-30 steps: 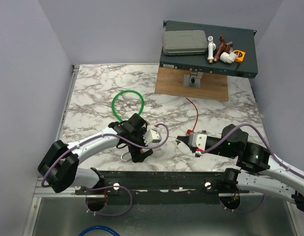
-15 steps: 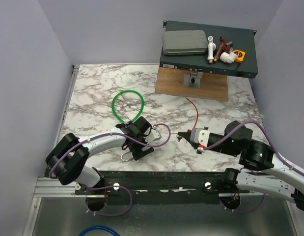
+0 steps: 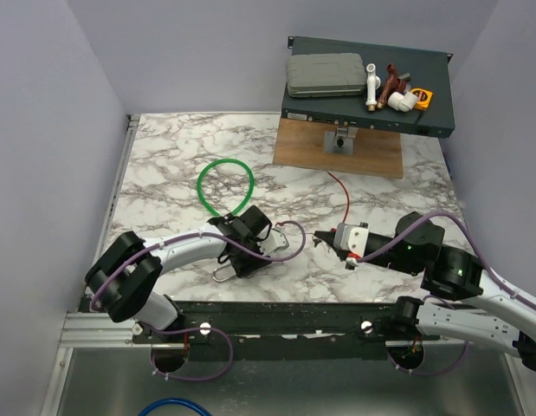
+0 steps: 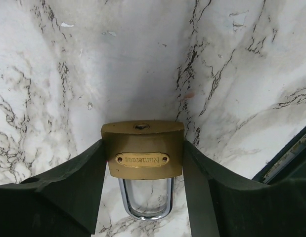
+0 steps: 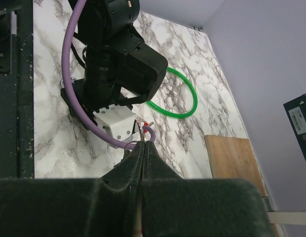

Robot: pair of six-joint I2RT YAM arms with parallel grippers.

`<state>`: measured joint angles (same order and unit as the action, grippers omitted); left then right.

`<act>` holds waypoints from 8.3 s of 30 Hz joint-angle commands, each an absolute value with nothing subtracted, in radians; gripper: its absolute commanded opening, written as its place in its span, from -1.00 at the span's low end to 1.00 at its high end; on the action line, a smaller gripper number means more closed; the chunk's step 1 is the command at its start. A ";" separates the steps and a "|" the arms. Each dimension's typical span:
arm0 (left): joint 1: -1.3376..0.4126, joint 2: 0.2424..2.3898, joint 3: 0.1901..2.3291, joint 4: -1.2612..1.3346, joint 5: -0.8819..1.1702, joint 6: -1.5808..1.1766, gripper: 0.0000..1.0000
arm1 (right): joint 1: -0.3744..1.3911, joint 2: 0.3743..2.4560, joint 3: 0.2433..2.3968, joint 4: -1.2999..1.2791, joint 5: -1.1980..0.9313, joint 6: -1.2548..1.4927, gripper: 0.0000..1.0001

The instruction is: Unlock with the key

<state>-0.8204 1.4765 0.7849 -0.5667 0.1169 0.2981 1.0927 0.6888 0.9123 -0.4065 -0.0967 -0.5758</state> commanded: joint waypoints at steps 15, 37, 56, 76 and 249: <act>-0.522 1.251 1.226 -1.254 0.709 0.883 -1.00 | 1.091 0.621 1.085 -0.453 -0.003 -0.595 -0.99; -0.505 1.012 1.249 -1.620 1.053 1.274 -1.00 | 1.132 1.017 1.282 -0.664 -0.466 -0.874 -0.99; -0.595 1.095 1.198 -1.622 1.272 1.240 -1.00 | 1.300 1.107 1.294 -0.582 -0.494 -0.972 -0.99; -0.609 1.112 1.238 -1.621 1.302 1.240 -1.00 | 1.359 1.134 1.306 -0.591 -0.467 -0.991 -0.99; -0.592 0.994 1.237 -1.105 0.562 0.949 -1.00 | 1.319 1.108 1.208 -0.297 0.228 0.033 0.51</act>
